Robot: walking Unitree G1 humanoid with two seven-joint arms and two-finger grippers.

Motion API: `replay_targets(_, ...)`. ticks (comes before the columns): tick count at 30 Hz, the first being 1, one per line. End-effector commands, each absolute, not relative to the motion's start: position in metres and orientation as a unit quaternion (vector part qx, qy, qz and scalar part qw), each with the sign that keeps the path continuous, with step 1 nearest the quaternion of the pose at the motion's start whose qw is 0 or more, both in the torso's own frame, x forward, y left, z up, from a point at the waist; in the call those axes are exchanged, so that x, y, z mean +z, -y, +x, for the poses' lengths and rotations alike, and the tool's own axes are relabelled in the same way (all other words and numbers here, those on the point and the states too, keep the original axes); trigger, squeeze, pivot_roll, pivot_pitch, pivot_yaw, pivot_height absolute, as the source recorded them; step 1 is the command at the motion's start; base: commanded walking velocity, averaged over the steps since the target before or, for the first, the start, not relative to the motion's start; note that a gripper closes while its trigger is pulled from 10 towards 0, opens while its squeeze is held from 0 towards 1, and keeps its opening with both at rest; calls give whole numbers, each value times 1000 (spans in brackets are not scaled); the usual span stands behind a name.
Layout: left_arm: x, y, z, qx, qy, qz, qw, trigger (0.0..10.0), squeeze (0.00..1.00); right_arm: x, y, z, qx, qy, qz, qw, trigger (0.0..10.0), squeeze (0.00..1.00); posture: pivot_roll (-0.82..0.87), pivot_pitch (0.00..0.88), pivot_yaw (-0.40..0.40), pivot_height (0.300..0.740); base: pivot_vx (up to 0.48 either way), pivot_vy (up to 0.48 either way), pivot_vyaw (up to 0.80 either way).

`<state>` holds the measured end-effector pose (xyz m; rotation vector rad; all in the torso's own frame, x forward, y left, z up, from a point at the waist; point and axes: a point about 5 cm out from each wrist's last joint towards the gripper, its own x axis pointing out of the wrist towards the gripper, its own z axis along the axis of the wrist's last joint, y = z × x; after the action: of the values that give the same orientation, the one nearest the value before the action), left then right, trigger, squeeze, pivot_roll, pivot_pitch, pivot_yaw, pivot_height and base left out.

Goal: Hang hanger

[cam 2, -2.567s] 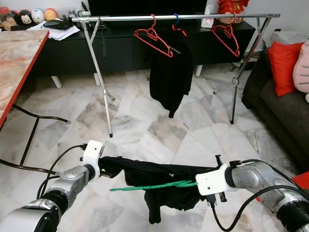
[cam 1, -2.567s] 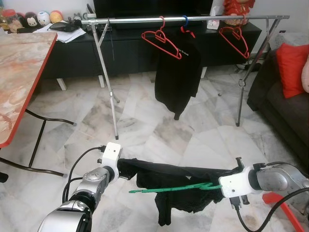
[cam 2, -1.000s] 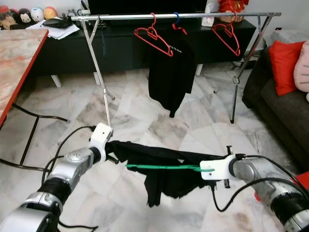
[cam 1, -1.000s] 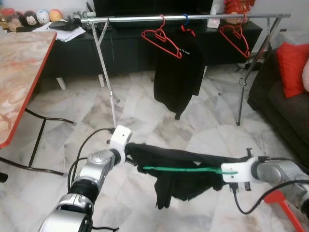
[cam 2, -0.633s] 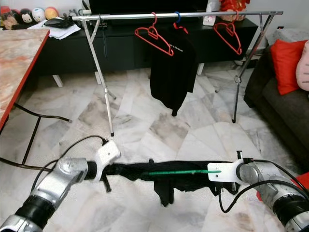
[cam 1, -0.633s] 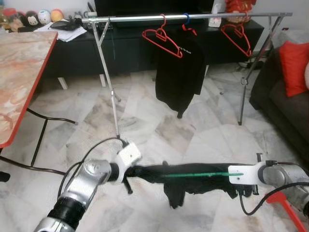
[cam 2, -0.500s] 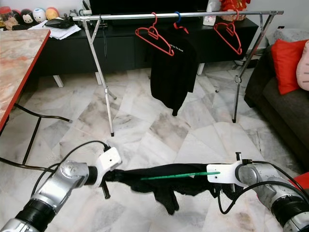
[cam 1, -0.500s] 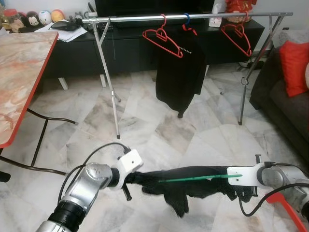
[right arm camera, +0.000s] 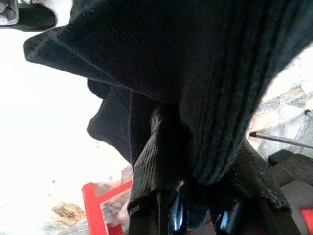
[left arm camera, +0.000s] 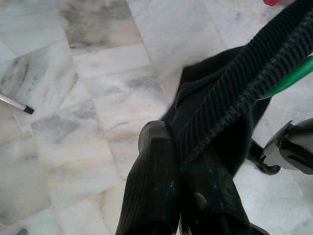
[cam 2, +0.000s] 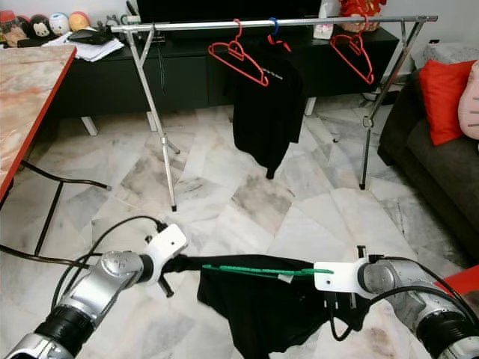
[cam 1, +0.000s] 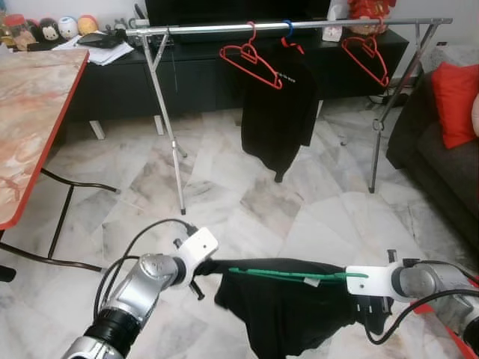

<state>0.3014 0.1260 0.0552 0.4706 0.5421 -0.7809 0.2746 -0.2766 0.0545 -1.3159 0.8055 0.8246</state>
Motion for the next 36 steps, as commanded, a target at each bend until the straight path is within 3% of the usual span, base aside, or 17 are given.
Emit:
replay_targets(1, 52, -149, 304, -332, -281, 241, 868, 10000, 0, 61, 304, 269, 324, -396, -575, 638, 0, 0, -195, 55, 4, 740, 0, 0, 0)
replay_targets(5, 53, -150, 303, -332, -280, 243, 867, 10000, 0, 62, 308, 269, 318, -400, -586, 629, 0, 0, -193, 55, 2, 740, 0, 0, 0)
replay_targets(8, 47, -152, 300, -340, -288, 264, 856, 10000, 0, 62, 303, 270, 326, -392, -572, 643, 0, 0, -195, 56, 1, 740, 0, 0, 0)
replay_targets(13, 45, -151, 301, -338, -288, 266, 856, 10000, 0, 63, 302, 270, 327, -391, -571, 643, 0, 0, -198, 57, 0, 740, 0, 0, 0)
replay_targets(24, 75, -148, 307, -371, -257, 205, 869, 10000, 0, 53, 312, 260, 321, -431, -601, 591, 0, 0, -186, 62, -5, 740, 0, 0, 0)
replay_targets(28, 86, -142, 308, -389, -242, 164, 874, 10000, 0, 47, 311, 259, 312, -439, -601, 590, 0, 0, -183, 62, -5, 740, 0, 0, 0)
replay_targets(36, 89, -133, 299, -437, -246, 150, 852, 10000, 0, 41, 310, 261, 274, -452, -596, 604, 0, 0, -184, 51, -3, 740, 0, 0, 0)
